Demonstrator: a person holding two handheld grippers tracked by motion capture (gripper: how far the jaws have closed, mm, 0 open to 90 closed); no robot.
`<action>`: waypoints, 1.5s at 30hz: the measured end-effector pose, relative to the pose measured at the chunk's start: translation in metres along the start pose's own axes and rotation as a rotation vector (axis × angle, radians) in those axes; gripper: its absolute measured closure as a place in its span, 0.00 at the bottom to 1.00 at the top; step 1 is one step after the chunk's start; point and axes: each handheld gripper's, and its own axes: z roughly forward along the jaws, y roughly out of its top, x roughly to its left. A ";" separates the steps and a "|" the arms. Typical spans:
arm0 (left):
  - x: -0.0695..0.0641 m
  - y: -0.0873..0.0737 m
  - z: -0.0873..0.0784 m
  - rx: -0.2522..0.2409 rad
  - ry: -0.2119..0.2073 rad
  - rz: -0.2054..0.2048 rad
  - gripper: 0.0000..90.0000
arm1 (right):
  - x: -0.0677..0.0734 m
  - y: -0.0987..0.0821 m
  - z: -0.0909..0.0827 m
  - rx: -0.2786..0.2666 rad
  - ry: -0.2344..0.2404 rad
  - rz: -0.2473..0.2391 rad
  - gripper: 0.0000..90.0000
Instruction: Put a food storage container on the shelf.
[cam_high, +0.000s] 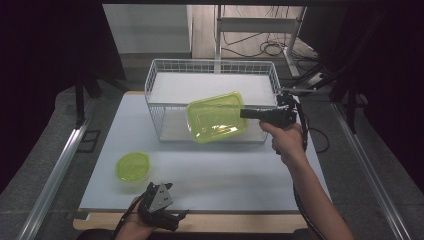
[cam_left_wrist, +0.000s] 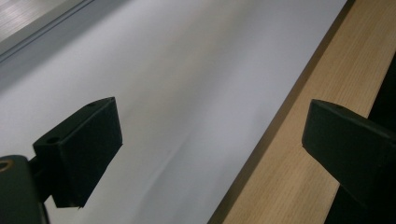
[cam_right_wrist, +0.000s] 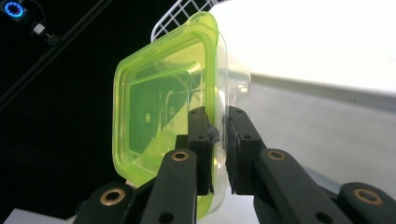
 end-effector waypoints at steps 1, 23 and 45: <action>0.000 0.000 0.000 0.002 0.001 0.004 0.05 | 0.001 0.003 0.001 -0.005 -0.006 -0.001 0.90; 0.002 0.000 -0.004 -0.041 -0.009 -0.011 0.05 | -0.001 0.064 0.024 -0.106 -0.176 0.016 0.90; 0.002 0.000 -0.005 -0.028 -0.003 0.013 0.04 | -0.008 0.067 0.037 -0.083 -0.336 -0.026 0.83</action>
